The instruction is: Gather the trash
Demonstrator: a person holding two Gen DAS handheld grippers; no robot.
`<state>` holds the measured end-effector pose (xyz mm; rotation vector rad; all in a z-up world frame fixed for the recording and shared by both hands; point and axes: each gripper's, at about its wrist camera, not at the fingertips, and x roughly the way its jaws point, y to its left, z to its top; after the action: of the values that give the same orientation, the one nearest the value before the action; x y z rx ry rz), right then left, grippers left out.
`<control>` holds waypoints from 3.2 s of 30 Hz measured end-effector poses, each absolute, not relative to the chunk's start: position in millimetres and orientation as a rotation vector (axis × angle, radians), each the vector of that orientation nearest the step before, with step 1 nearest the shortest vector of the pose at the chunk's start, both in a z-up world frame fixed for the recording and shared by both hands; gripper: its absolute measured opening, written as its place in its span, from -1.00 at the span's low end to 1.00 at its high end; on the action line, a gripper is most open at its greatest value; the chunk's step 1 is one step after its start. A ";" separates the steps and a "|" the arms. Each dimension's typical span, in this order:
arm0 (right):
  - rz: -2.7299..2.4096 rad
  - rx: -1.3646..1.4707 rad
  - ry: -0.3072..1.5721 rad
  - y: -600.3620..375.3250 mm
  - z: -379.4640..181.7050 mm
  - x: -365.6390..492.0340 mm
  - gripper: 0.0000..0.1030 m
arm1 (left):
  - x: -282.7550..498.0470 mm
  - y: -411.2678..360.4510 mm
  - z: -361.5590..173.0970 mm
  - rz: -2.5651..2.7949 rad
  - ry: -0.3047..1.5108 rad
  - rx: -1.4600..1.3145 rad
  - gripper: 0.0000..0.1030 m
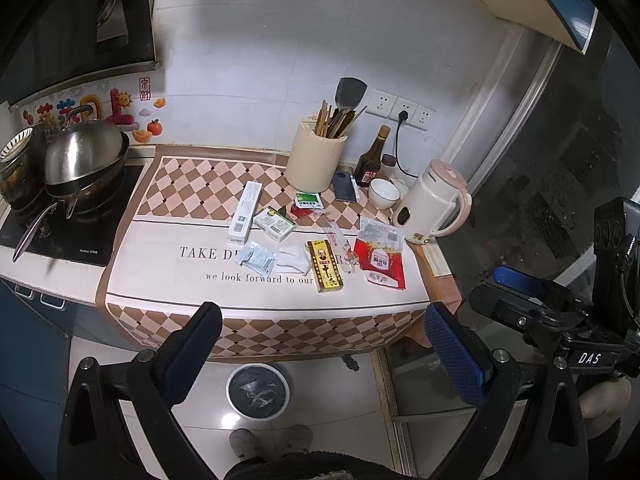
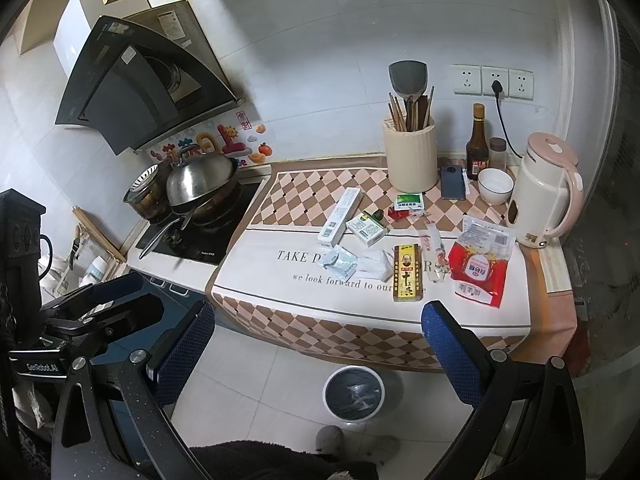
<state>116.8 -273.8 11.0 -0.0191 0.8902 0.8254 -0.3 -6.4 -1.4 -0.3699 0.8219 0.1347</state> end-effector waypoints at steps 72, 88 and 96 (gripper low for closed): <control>0.515 -0.052 1.488 -138.9 -353.9 407.2 0.37 | 377.7 158.8 -334.0 0.502 1.461 -0.215 0.47; 0.506 -0.293 1.451 -103.6 -352.8 389.5 0.18 | 233.7 168.6 -305.9 0.663 1.356 -0.217 -0.11; 0.438 -0.256 1.483 -126.0 -354.9 355.2 0.21 | 147.8 165.7 -353.4 0.530 1.409 -0.427 -0.07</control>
<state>355.2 -126.0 -354.9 -0.2563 1.4832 0.4375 147.8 165.7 -353.4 -0.4274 1.4090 0.5302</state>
